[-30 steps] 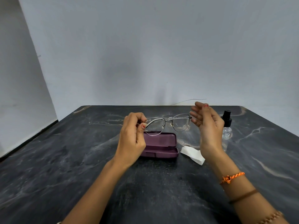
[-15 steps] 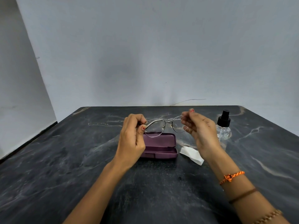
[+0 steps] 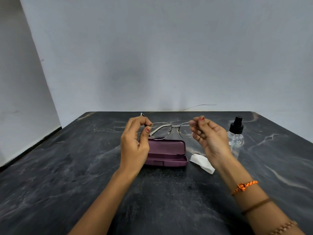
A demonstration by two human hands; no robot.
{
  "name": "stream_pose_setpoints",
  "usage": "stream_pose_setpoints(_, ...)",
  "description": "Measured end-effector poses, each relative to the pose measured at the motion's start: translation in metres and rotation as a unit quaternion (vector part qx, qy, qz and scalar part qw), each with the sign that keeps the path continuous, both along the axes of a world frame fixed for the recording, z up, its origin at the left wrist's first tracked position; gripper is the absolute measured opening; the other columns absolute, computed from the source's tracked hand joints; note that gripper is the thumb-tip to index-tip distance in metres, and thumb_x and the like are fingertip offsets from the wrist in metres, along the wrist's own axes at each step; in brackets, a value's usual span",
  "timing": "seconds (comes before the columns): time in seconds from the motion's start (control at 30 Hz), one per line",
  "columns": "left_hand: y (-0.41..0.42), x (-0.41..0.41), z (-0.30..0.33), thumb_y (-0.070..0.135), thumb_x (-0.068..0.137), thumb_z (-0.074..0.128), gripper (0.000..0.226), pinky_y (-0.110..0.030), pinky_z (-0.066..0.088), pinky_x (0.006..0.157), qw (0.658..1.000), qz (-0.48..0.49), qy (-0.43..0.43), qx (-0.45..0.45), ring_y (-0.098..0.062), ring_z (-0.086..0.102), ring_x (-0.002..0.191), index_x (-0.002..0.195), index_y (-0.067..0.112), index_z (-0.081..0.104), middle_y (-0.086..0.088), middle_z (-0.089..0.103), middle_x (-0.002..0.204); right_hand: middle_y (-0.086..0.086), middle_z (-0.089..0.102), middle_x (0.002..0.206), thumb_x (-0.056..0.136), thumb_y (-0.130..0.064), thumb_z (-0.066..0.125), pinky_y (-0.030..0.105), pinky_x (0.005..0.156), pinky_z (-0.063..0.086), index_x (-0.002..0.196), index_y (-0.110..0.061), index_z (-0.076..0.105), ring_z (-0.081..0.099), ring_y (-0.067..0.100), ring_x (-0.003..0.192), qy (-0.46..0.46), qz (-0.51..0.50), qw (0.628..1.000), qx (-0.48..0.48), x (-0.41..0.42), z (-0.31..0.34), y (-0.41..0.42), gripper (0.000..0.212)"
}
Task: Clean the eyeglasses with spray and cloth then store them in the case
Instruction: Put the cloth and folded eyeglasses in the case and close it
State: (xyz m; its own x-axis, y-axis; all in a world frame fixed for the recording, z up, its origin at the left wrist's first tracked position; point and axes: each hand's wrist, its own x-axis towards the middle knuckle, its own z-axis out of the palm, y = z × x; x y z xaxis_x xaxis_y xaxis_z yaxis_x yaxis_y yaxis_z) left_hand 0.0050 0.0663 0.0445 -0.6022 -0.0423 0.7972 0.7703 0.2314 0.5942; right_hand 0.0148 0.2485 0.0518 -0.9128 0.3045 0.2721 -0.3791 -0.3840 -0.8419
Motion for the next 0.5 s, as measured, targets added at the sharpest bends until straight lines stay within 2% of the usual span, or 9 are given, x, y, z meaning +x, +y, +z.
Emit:
stream_pose_setpoints(0.17, 0.0005, -0.0024, -0.0009, -0.001, 0.087, 0.049, 0.030, -0.005, 0.043, 0.079, 0.994, -0.047, -0.055, 0.080, 0.010, 0.055, 0.088, 0.082, 0.029, 0.055, 0.004, 0.056, 0.093, -0.007, 0.073, 0.064, 0.063, -0.033, 0.062, 0.013, 0.055, 0.052, 0.076, -0.014, 0.065, 0.065, 0.000, 0.058, 0.011, -0.004, 1.000, 0.003, -0.0004, -0.0025, -0.0037, 0.023)
stream_pose_setpoints(0.27, 0.0035, -0.0028, -0.0004, 0.001, 0.088, 0.047, 0.027, -0.010, 0.047, 0.081, 0.979, -0.104, -0.096, 0.147, 0.000, 0.061, 0.093, 0.082, 0.025, 0.057, -0.003, 0.063, 0.094, -0.007, 0.073, 0.064, 0.063, -0.034, 0.061, 0.012, 0.056, 0.053, 0.076, -0.014, 0.065, 0.064, 0.000, 0.057, 0.014, -0.007, 1.000, 0.006, -0.0004, -0.0034, -0.0053, 0.024)
stream_pose_setpoints(0.37, 0.0065, -0.0021, -0.0004, 0.004, 0.089, 0.046, 0.022, -0.016, 0.051, 0.084, 0.957, -0.167, -0.125, 0.200, -0.007, 0.066, 0.088, 0.080, 0.020, 0.058, -0.004, 0.066, 0.089, -0.007, 0.073, 0.063, 0.064, -0.034, 0.060, 0.012, 0.056, 0.052, 0.077, -0.014, 0.065, 0.064, 0.000, 0.057, 0.016, -0.012, 1.000, 0.004, -0.0005, -0.0049, -0.0060, 0.024)
stream_pose_setpoints(0.5, 0.0077, -0.0016, -0.0016, 0.009, 0.088, 0.046, 0.018, -0.018, 0.053, 0.077, 0.925, -0.224, -0.168, 0.259, -0.008, 0.068, 0.085, 0.078, 0.020, 0.057, 0.003, 0.073, 0.079, -0.007, 0.073, 0.062, 0.064, -0.034, 0.060, 0.012, 0.056, 0.052, 0.076, -0.013, 0.065, 0.064, 0.000, 0.057, 0.018, -0.021, 1.000, 0.010, -0.0018, -0.0074, -0.0088, 0.024)
